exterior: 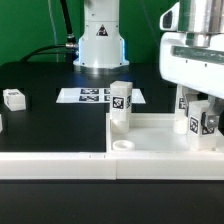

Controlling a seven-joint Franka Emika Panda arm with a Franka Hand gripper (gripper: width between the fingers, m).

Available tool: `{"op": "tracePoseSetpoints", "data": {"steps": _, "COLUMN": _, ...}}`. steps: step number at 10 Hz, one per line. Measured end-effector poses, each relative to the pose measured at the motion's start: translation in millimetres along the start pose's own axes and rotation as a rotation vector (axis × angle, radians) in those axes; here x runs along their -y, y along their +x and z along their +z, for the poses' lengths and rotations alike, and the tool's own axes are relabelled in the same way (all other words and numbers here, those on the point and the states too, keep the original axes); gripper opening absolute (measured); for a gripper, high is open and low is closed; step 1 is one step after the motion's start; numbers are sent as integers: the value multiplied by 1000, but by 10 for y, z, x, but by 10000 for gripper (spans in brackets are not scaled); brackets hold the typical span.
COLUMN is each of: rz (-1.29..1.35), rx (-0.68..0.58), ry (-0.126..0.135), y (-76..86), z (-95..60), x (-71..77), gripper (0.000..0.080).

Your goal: Assemble square table

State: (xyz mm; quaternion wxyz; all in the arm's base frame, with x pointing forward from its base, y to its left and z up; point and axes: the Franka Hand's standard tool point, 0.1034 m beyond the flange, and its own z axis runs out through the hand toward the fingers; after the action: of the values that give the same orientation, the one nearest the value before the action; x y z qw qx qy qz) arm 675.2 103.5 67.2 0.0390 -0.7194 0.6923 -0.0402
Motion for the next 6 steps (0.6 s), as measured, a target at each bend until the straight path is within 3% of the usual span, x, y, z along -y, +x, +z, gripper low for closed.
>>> {"op": "tracePoseSetpoints", "data": {"steps": 1, "rz": 162, "rx": 13, "ry": 3, "y": 3, "z": 1, "x": 2, "gripper": 287}}
{"op": "tracePoseSetpoints", "data": {"steps": 6, "rz": 402, "rx": 9, "ry": -12, "y": 81, "z": 6, "x": -19, "gripper": 288}}
